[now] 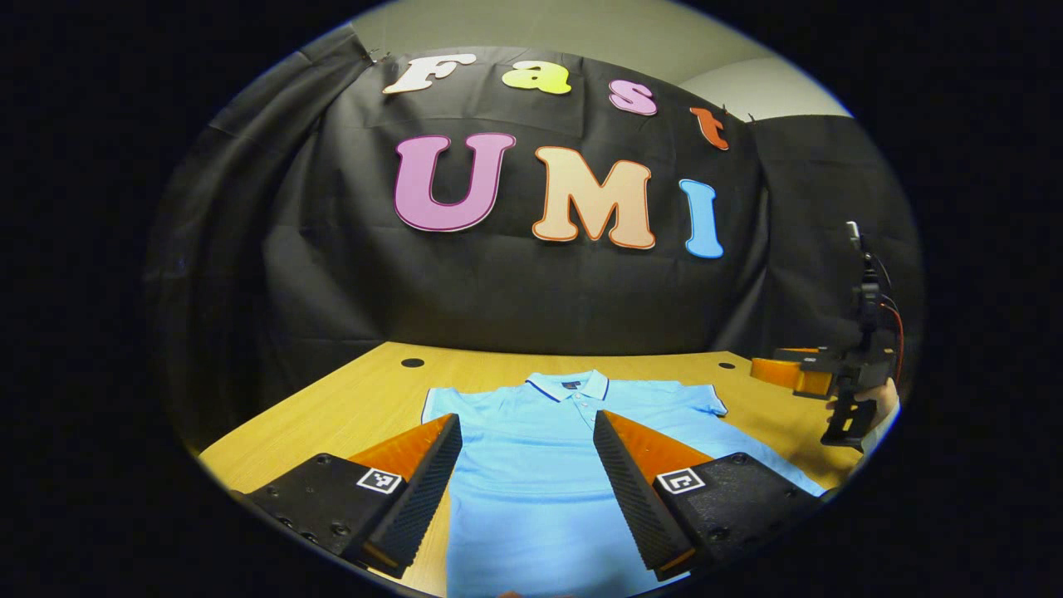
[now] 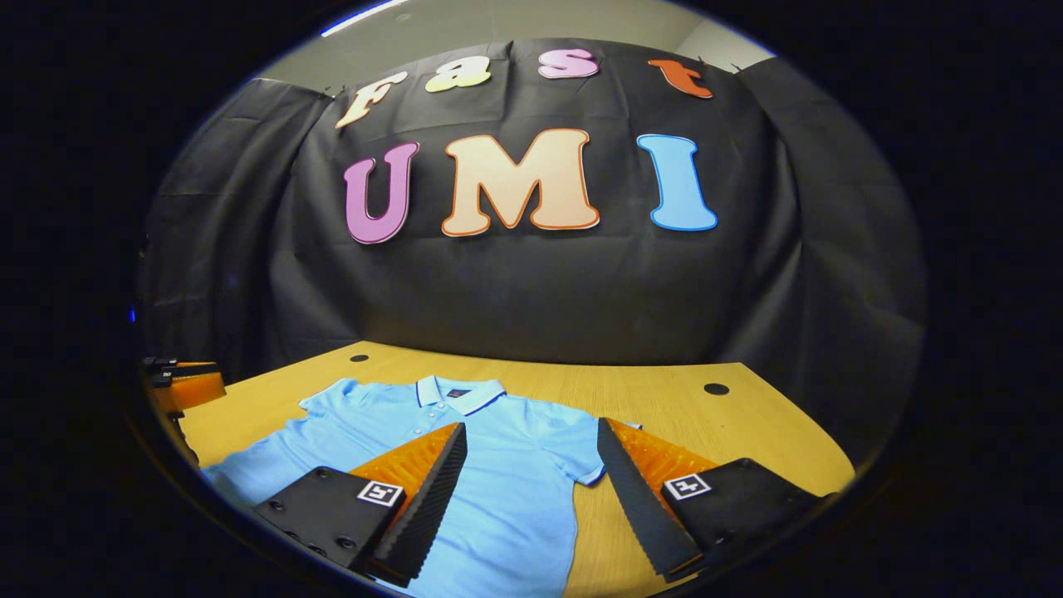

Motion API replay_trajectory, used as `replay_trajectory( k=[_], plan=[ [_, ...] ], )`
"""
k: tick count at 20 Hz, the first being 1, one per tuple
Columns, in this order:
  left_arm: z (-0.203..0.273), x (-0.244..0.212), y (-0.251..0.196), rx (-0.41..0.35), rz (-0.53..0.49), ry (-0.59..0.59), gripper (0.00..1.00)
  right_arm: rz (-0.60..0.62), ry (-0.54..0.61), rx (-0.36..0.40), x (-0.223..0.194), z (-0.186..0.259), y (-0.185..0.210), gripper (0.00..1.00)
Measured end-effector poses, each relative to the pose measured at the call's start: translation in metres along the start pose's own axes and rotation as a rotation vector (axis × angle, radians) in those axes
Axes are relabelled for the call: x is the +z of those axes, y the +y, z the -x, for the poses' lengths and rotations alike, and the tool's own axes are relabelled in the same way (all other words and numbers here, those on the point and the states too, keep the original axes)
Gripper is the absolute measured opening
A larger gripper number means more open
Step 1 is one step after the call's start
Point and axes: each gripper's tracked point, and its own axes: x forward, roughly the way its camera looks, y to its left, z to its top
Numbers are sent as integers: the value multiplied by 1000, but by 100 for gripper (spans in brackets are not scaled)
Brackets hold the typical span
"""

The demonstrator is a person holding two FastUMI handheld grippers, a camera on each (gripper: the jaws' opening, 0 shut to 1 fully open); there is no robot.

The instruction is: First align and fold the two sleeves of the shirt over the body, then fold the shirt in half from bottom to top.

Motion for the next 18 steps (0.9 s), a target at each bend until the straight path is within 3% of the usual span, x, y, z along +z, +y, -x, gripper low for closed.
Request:
replay_trajectory(
  k=[5, 11, 18],
  plan=[
    [2, 2, -4, -25, 1, -12, 95, 18, 100, -68, -9, -55, -30, 98],
    [0, 2, 4, -19, 12, -5, 95, -60, 250, -141, -45, -113, -71, 98],
    [-10, -13, 11, -19, 46, 31, 95, -109, 366, -204, -95, -149, -99, 96]
  ],
)
